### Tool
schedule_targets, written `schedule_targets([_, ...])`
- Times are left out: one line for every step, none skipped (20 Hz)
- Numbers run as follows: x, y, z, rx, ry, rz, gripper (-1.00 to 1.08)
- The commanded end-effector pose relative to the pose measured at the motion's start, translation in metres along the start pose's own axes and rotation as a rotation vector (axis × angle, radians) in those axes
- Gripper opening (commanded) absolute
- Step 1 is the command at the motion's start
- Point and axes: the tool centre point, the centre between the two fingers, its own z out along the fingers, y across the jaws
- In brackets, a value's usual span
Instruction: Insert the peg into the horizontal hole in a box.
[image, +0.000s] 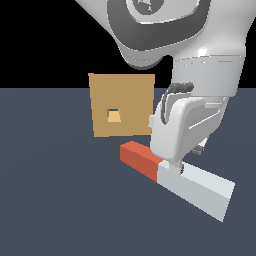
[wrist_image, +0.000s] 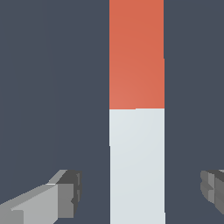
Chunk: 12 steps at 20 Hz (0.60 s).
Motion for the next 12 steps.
schedule_targets([-0.001,0.001,0.001,0.000,0.000,-0.009,1.00])
schedule_targets([-0.002,0.001,0.001,0.000,0.000,-0.009,1.00])
schedule_targets([-0.001,0.002,0.001,0.000,0.000,-0.009,1.00])
schedule_targets([-0.001,0.001,0.001,0.000,0.000,-0.008,1.00])
schedule_targets([-0.001,0.001,0.000,0.000,0.000,-0.006,1.00])
schedule_targets([-0.001,0.001,0.000,0.000,0.000,-0.006,1.00])
schedule_targets([-0.001,0.001,0.000,0.000,0.000,-0.006,1.00])
schedule_targets([-0.001,0.001,0.001,0.000,0.000,-0.006,1.00])
schedule_targets([-0.001,0.001,0.002,0.000,0.000,-0.006,1.00])
schedule_targets([-0.001,0.001,0.004,0.000,0.000,-0.006,1.00])
schedule_targets([-0.001,0.001,0.007,0.000,0.000,-0.006,1.00])
schedule_targets([-0.001,0.001,0.011,0.000,0.000,-0.006,1.00])
